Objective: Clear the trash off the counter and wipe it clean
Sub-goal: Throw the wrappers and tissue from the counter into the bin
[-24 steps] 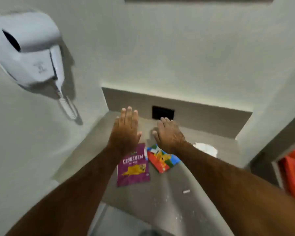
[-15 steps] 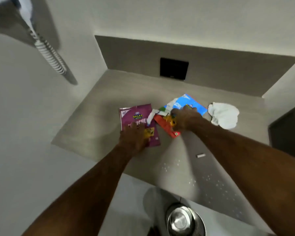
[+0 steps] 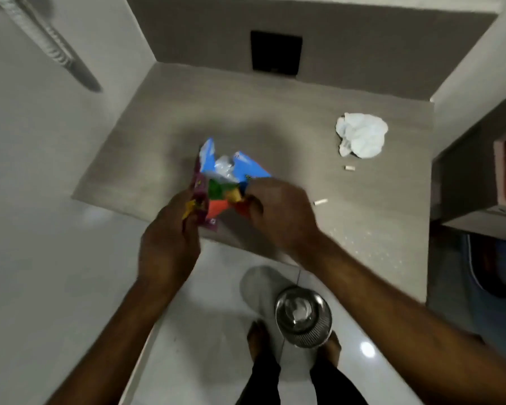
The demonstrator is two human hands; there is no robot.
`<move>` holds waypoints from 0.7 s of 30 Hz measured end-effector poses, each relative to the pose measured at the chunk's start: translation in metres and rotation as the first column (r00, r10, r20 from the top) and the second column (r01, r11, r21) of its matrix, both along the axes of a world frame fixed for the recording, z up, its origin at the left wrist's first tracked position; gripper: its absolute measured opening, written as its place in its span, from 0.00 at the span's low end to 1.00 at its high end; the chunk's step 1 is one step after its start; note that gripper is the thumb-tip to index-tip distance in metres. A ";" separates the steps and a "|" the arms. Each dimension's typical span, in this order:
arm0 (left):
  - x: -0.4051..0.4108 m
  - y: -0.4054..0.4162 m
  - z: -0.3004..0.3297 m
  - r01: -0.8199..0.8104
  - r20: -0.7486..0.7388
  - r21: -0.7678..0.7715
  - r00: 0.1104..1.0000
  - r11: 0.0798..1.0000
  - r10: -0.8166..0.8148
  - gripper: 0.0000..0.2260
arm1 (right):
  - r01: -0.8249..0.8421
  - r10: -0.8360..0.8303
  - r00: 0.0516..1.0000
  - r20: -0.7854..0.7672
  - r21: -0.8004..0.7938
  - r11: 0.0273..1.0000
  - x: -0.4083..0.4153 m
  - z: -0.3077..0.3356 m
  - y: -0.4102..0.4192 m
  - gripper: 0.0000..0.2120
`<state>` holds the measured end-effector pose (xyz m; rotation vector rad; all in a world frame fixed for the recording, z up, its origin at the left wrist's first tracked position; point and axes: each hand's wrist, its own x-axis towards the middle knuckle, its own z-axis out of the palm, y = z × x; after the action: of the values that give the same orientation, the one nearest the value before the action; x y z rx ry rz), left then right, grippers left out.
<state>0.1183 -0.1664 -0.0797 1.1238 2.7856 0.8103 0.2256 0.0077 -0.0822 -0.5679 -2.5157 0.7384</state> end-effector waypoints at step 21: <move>0.229 0.013 -0.465 0.052 0.753 -0.499 0.521 0.865 0.403 0.22 | 0.801 -0.071 0.567 0.820 -0.530 0.278 0.237 -0.456 -0.074 0.11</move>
<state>0.3470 -0.1534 -0.5451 0.1960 2.0403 0.4351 0.4624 -0.0665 -0.5386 -2.2779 -1.9073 1.8718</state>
